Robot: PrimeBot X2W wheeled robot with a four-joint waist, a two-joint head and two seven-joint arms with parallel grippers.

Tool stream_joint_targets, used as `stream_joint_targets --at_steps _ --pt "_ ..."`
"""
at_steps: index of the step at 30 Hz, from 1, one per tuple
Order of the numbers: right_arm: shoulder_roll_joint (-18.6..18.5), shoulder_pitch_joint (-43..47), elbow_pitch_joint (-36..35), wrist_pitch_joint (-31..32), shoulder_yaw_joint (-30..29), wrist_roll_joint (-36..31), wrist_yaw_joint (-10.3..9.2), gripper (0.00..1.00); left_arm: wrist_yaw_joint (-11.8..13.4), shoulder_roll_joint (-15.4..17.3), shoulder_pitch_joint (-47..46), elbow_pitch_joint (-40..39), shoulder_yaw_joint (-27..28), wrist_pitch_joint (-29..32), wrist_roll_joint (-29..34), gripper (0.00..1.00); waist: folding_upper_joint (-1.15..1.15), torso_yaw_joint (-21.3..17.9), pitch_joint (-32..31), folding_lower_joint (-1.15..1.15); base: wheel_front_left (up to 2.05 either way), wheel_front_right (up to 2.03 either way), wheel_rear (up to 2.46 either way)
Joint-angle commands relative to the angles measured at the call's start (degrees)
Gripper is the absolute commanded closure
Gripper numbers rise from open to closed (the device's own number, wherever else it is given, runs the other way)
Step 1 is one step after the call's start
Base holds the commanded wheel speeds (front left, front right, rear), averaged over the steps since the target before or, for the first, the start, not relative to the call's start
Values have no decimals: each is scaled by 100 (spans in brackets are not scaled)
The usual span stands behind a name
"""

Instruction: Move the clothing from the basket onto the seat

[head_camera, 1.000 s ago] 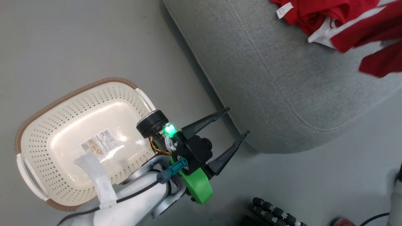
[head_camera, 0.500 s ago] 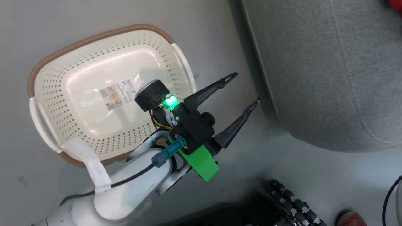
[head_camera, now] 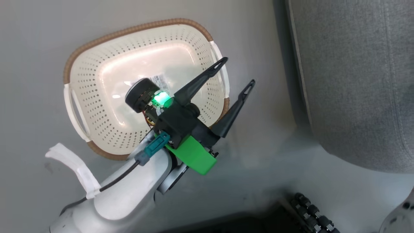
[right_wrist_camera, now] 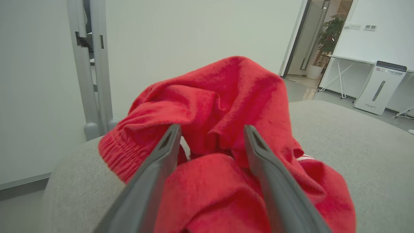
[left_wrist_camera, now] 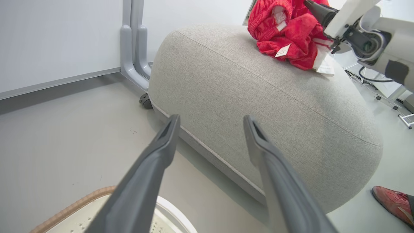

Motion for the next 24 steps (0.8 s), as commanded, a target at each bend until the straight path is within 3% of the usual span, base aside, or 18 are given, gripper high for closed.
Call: stream_joint_targets --at_steps 1,9,24 --pt "16 293 -118 -2 114 22 -6 0 63 -42 137 41 80 -66 -27 0 0 14 -486 -1 0 0 0" --pt "84 1652 -410 -2 1295 225 -6 0 298 -289 920 142 792 -159 -19 0 0 290 -1520 -1 0 0 0" --pt "89 3399 -477 -2 2909 814 -6 0 77 -947 3249 21 2987 -149 602 0 0 915 -3482 -1 0 0 0"
